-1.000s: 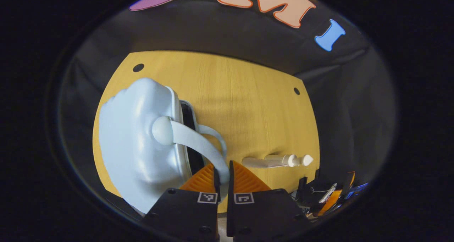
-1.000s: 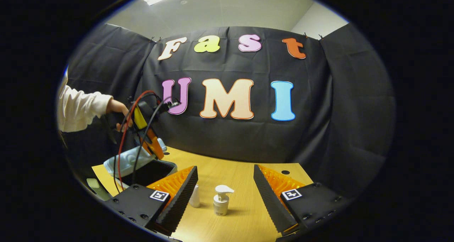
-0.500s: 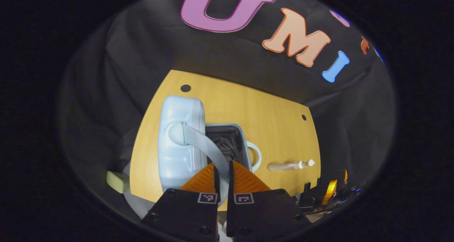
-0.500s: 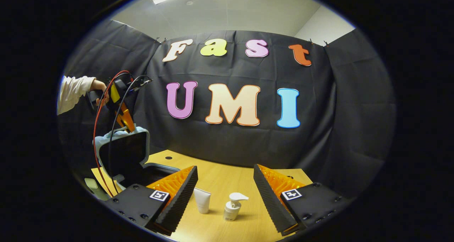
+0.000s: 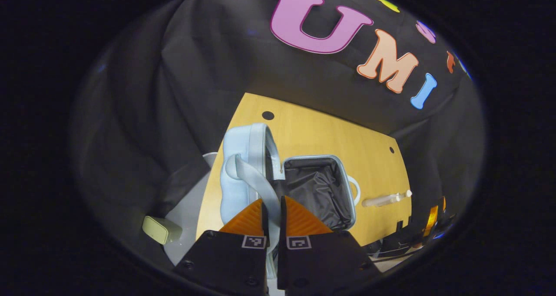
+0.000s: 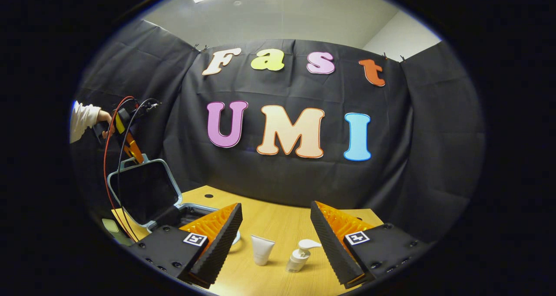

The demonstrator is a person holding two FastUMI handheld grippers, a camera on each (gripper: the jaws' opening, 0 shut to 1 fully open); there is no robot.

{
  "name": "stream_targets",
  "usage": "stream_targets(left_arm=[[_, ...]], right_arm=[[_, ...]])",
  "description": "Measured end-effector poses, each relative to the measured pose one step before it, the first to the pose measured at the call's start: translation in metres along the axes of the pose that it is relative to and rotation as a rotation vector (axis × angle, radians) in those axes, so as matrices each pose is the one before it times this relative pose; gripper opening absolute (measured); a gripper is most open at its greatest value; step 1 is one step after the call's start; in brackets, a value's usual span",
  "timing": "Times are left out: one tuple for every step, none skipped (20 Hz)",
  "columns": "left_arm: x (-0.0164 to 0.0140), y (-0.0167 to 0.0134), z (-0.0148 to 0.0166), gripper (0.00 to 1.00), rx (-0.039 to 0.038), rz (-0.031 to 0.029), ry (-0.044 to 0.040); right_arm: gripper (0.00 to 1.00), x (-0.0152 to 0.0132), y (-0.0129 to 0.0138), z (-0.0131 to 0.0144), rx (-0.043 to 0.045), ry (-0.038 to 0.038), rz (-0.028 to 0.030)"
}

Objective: First open the suitcase, pack the skin care products into it, and then close the suitcase.

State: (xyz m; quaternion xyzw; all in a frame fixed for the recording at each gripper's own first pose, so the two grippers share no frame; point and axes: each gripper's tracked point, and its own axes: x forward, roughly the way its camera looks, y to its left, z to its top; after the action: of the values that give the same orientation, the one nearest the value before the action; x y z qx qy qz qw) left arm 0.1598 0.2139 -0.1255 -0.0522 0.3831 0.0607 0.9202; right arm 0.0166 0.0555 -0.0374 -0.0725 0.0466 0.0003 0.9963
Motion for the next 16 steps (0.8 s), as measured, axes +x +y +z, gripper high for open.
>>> stream_targets(left_arm=[[0.00088, 0.01118, 0.00036, 0.03, -0.00365, 0.01745, -0.00776], [0.00188, 0.00786, -0.00097, 0.02, -0.01330, 0.01096, -0.00688], [0.00255, 0.00696, 0.00038, 0.02, -0.02265, 0.00174, -0.01238], [0.00246, 0.00652, -0.00101, 0.03, -0.03037, -0.00293, -0.01117], [0.00192, 0.00645, -0.00145, 0.03, -0.02753, 0.00092, -0.00652], [0.00485, 0.00683, -0.00121, 0.02, -0.02592, -0.00306, -0.01303], [0.00559, 0.00689, -0.00176, 0.02, -0.02540, -0.00834, -0.01214], [0.00441, 0.01237, -0.00614, 0.02, -0.02320, -0.00327, -0.00671], [0.00518, 0.01114, -0.00480, 0.02, -0.02147, -0.00223, -0.00907], [0.00766, 0.01218, -0.00729, 0.02, -0.02402, -0.00448, -0.00033], [0.00484, 0.00967, -0.00571, 0.02, -0.02413, 0.00131, -0.00019], [0.00482, 0.01108, -0.00528, 0.02, -0.02277, 0.00103, -0.00001], [0.00474, 0.00764, -0.00487, 0.02, -0.02303, -0.00374, -0.00179], [0.00805, 0.00778, -0.00577, 0.02, -0.02359, -0.00169, 0.00456], [0.00710, 0.00693, -0.00622, 0.02, -0.01886, 0.00071, 0.00625], [0.00553, 0.00979, -0.00574, 0.02, -0.00837, 0.00142, 0.00478]], right_arm=[[0.99, -0.00040, 0.00514, 0.00163, -0.00772, -0.00196, 0.00098], [0.99, -0.00117, 0.00436, 0.00195, -0.00634, -0.00387, 0.00172], [0.99, -0.00070, 0.00425, 0.00113, -0.00376, -0.00365, 0.00212], [0.99, 0.00035, 0.00462, -0.00071, 0.00010, 0.00325, 0.00278], [0.99, 0.00024, 0.00276, -0.00202, 0.00198, 0.00674, 0.00229], [0.99, 0.00014, 0.00348, -0.00071, 0.00250, 0.00592, 0.00206], [0.99, 0.00038, 0.00222, -0.00026, 0.00329, 0.00199, 0.00191], [0.99, 0.00079, 0.00221, -0.00025, 0.00601, 0.00345, 0.00059], [0.99, 0.00190, 0.00142, -0.00093, 0.00951, 0.00358, 0.00173], [0.99, 0.00113, 0.00151, 0.00030, 0.01144, 0.00112, -0.00040], [0.99, 0.00056, 0.00117, -0.00090, 0.01052, 0.00419, -0.00204], [0.99, 0.00171, -0.00094, -0.00084, 0.00816, 0.00573, -0.00678], [0.99, 0.00163, -0.00245, -0.00088, 0.00751, 0.00275, -0.00961], [0.99, 0.00140, -0.00101, 0.00077, 0.00845, 0.00244, -0.00618], [1.00, 0.00147, -0.00169, -0.00215, 0.00855, 0.00743, -0.00706], [1.00, 0.00130, -0.00002, -0.00110, 0.00710, 0.00685, -0.00410]])
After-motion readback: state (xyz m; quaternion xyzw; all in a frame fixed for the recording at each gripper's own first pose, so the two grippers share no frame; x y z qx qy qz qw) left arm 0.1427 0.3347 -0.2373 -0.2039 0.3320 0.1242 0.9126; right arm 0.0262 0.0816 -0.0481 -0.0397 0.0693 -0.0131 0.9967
